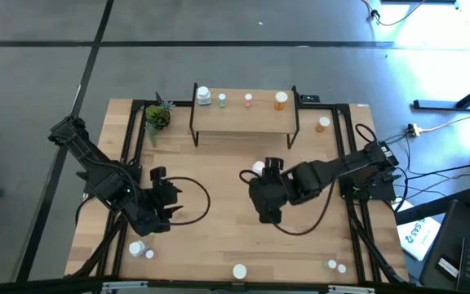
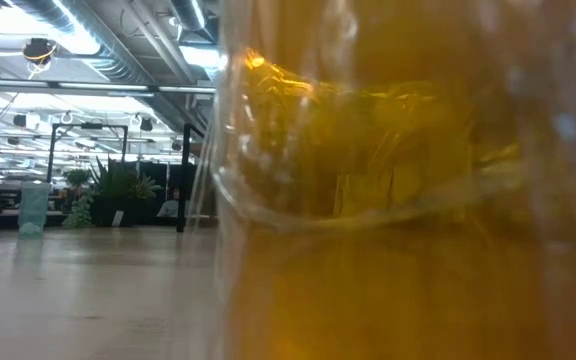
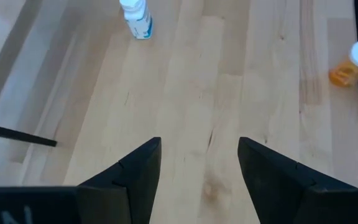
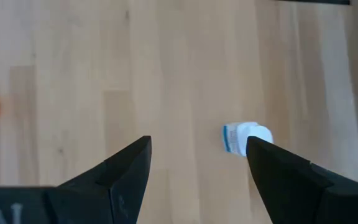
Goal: Pick and place medicine bottles onto shelf by color
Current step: Put the bottom white pill bottle on the shelf aligned with the other white pill bottle
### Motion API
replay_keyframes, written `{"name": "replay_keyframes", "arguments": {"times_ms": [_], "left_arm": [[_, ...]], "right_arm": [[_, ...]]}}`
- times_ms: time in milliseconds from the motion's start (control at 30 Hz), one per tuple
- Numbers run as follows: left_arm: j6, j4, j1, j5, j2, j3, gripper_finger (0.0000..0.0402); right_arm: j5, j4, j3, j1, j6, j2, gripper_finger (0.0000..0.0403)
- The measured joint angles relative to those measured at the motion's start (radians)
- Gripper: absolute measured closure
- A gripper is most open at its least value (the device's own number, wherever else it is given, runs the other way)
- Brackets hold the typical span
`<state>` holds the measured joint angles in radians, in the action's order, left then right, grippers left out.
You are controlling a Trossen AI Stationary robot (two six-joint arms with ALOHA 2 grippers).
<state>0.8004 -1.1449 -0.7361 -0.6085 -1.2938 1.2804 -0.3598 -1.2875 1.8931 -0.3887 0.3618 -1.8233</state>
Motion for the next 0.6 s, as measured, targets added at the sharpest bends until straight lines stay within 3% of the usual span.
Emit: {"name": "replay_keyframes", "arguments": {"times_ms": [333, 600], "left_arm": [[0.322, -0.279, 0.000, 0.050, 0.000, 0.000, 0.0195], [0.481, -0.383, 0.001, 0.054, 0.000, 0.000, 0.0195]], "right_arm": [[0.035, 0.106, 0.000, -0.063, -0.021, 0.000, 0.0139], [0.050, 0.171, 0.000, -0.094, -0.033, 0.000, 0.0139]]}}
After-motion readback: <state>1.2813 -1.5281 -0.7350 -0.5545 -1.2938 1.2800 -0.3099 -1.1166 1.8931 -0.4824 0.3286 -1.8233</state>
